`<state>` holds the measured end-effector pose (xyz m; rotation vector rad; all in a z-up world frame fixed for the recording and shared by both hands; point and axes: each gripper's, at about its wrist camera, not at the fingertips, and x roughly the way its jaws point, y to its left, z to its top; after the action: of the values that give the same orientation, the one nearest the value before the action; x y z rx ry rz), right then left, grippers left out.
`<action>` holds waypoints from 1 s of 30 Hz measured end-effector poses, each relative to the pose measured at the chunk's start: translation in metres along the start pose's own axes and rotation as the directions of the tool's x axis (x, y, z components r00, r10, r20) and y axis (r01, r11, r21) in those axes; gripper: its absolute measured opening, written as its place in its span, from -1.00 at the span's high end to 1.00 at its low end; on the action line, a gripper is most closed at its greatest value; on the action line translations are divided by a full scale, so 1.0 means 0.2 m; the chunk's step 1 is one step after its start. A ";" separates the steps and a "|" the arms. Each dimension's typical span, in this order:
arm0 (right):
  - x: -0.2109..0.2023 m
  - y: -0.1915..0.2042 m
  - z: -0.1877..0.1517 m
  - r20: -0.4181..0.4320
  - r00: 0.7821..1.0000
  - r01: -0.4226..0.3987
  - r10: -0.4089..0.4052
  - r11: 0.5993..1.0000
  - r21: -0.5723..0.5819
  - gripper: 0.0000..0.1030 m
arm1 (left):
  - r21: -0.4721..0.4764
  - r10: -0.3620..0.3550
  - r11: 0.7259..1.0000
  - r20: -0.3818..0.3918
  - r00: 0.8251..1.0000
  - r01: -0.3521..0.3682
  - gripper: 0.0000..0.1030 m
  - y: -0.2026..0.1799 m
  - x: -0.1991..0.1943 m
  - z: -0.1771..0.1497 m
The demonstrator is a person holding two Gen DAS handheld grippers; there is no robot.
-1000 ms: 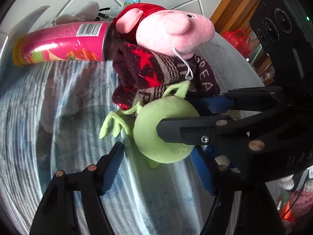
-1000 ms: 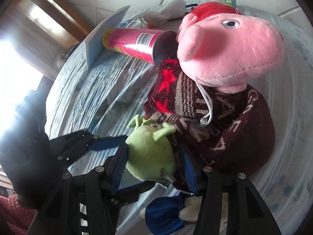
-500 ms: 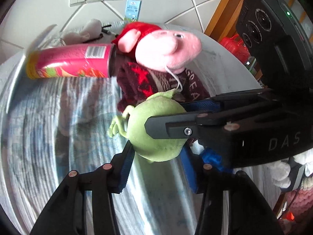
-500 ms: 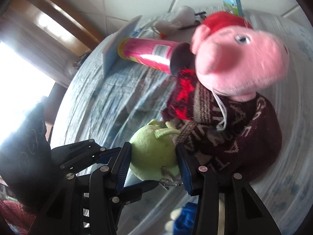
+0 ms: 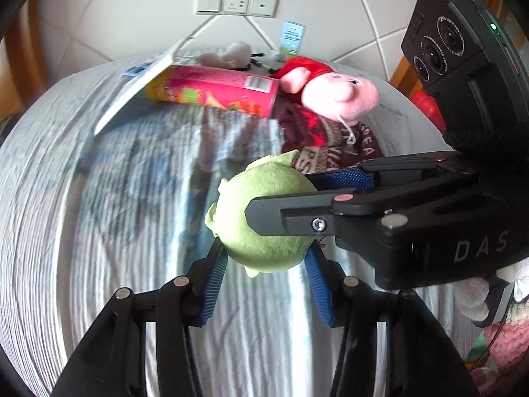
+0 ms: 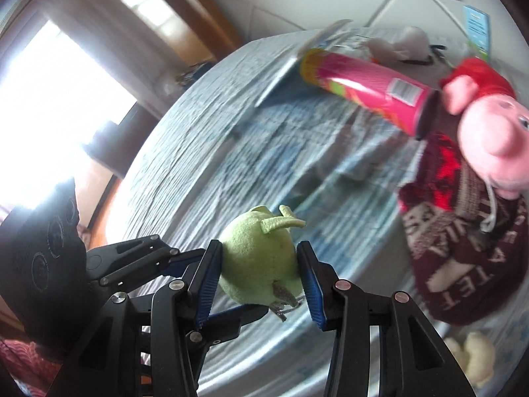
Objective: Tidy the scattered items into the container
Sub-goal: 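Lift the green plush with the right tool and carry it to the bin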
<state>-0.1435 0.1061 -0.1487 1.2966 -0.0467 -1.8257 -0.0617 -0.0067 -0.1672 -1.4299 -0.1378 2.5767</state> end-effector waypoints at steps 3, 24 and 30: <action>0.06 0.13 0.00 -0.002 1.000 -0.023 0.023 0.996 -0.089 0.12 | -0.038 0.051 0.998 0.025 0.998 -0.050 0.08 0.07 -0.08 -0.07; 0.51 1.24 -0.23 -0.129 0.981 -0.182 0.141 0.898 -0.402 0.12 | -0.308 0.268 0.922 0.064 0.961 -0.236 0.08 0.68 -0.71 -0.75; 0.64 1.58 -0.32 -0.174 0.971 -0.231 0.166 0.847 -0.478 0.12 | -0.382 0.322 0.883 0.068 0.944 -0.274 0.08 0.84 -0.90 -0.99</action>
<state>0.0916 -0.1461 -0.1214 0.9908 0.3284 -1.4448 0.1782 -0.2118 -0.1508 -1.5001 -0.4797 3.0256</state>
